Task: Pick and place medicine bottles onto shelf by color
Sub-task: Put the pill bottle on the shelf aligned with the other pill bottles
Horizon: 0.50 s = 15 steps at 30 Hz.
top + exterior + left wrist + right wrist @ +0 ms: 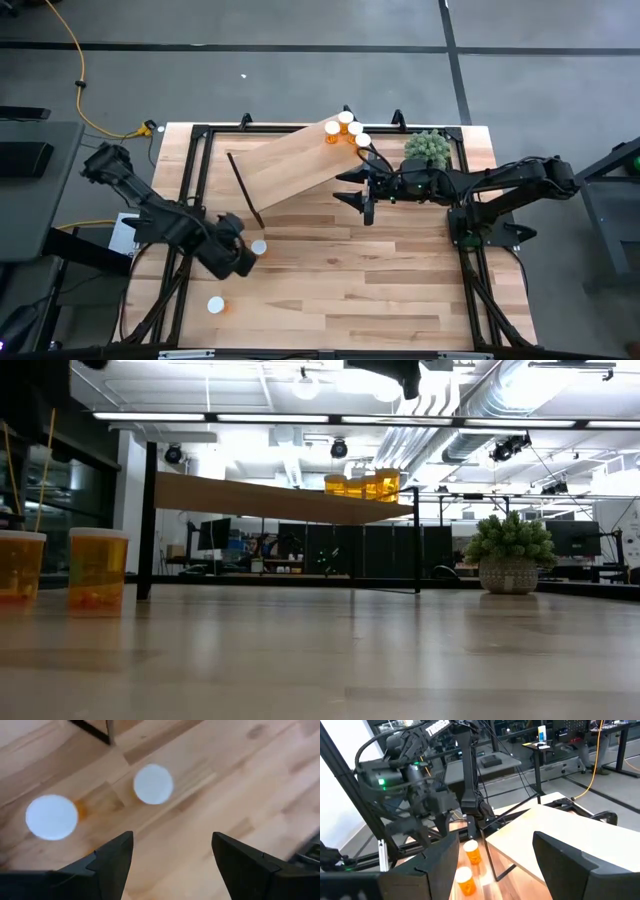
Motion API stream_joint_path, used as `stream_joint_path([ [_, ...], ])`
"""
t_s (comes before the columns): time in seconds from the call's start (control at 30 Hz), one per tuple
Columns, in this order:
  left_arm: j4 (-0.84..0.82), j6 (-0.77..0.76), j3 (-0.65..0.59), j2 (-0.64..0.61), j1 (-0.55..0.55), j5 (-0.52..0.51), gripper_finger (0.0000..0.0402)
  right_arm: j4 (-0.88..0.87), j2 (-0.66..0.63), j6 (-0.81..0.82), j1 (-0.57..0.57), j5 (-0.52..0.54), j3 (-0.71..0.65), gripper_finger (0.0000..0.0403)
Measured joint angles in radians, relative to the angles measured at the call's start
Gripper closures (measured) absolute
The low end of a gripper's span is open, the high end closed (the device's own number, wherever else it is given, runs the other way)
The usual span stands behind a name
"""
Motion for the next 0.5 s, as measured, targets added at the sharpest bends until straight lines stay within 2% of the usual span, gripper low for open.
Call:
stream_joint_path([
  [0.17, 0.004, 0.025, -0.009, 0.066, 0.092, 0.048, 0.0142, -0.001, 0.000, -0.006, 0.000, 0.000, 0.000, 0.0158],
  [0.33, 0.019, 0.085, -0.008, 0.113, 0.183, 0.043, 0.0142, -0.003, 0.000, -0.006, 0.000, 0.001, 0.000, 0.0158],
  [0.5, 0.065, 0.156, -0.008, 0.165, 0.223, 0.067, 0.0142, -0.013, 0.000, -0.006, 0.000, 0.003, 0.000, 0.0158],
])
